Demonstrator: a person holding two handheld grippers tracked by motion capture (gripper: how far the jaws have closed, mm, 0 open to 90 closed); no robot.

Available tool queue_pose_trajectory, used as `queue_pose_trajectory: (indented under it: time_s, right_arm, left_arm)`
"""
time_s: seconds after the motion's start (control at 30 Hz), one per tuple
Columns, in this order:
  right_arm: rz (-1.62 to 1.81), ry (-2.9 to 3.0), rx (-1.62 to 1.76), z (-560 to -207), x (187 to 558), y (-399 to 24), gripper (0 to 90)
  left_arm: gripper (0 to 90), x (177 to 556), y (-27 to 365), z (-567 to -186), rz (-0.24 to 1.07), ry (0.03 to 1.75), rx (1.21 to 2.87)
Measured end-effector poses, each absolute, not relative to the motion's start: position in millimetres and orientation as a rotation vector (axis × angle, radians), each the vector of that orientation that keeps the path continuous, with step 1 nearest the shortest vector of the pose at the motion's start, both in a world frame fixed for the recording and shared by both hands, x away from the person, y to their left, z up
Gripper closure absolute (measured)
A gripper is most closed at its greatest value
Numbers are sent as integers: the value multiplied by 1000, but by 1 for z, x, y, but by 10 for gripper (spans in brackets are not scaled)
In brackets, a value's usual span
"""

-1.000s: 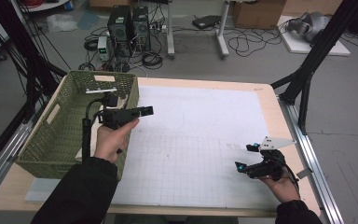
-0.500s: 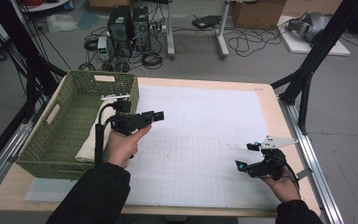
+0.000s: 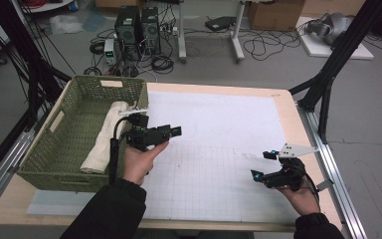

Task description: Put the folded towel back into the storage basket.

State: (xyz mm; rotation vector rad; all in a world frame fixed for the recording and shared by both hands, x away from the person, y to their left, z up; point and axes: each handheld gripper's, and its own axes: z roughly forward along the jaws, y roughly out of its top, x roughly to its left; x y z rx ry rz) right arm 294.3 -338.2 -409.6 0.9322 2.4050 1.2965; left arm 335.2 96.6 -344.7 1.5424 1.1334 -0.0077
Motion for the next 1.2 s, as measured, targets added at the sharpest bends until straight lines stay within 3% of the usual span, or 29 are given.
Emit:
queue_pose_trajectory:
  time_s: [1.2]
  right_arm:
    - [1329, 2397, 916, -404, 295, -334, 114]
  left_arm:
    - [407, 317, 67, -380, 76, 1106, 1636]
